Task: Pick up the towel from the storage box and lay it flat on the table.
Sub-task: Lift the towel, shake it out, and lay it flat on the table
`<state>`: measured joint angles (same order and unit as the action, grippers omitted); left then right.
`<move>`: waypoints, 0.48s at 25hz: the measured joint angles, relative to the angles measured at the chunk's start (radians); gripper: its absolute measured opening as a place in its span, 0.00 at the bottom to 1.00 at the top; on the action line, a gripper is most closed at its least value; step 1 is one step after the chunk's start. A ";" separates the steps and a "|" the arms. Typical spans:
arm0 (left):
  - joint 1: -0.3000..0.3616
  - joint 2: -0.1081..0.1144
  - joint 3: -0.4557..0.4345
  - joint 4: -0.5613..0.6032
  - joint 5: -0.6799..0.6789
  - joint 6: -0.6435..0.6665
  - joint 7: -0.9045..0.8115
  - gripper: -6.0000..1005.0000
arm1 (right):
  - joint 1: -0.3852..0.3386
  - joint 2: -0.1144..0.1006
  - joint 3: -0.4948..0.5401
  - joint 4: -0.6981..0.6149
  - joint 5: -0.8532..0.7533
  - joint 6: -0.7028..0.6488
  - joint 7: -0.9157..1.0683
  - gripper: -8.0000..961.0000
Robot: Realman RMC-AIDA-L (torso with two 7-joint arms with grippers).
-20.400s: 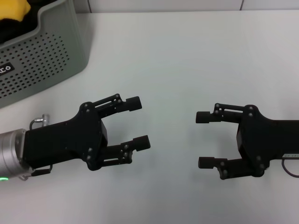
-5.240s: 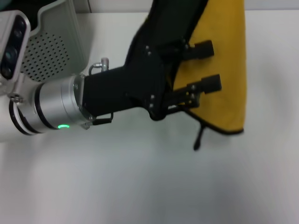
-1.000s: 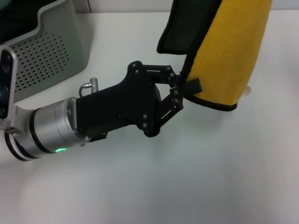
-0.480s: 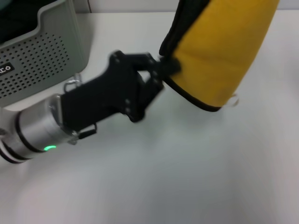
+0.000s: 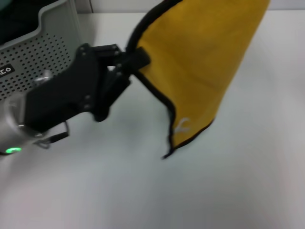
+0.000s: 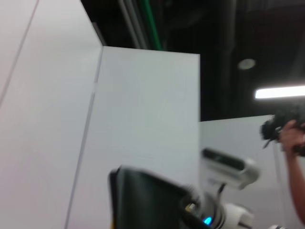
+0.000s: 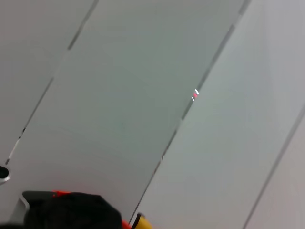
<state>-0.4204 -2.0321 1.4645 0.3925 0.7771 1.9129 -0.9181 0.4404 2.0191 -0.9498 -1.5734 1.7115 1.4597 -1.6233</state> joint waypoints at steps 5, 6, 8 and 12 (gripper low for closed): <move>0.068 0.063 -0.001 0.131 0.034 0.041 -0.135 0.02 | -0.090 0.001 -0.035 -0.081 -0.063 -0.019 0.208 0.01; 0.078 0.071 -0.001 0.149 0.036 0.042 -0.153 0.02 | -0.114 0.002 -0.044 -0.108 -0.093 -0.024 0.262 0.01; 0.115 0.095 -0.002 0.200 0.035 0.045 -0.197 0.02 | -0.149 0.002 -0.057 -0.149 -0.150 -0.030 0.339 0.01; 0.166 0.117 -0.058 0.293 0.048 0.065 -0.331 0.02 | -0.199 0.002 -0.099 -0.231 -0.268 -0.014 0.490 0.01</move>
<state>-0.2543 -1.9152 1.4062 0.6851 0.8251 1.9778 -1.2494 0.2409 2.0209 -1.0488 -1.8043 1.4435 1.4454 -1.1332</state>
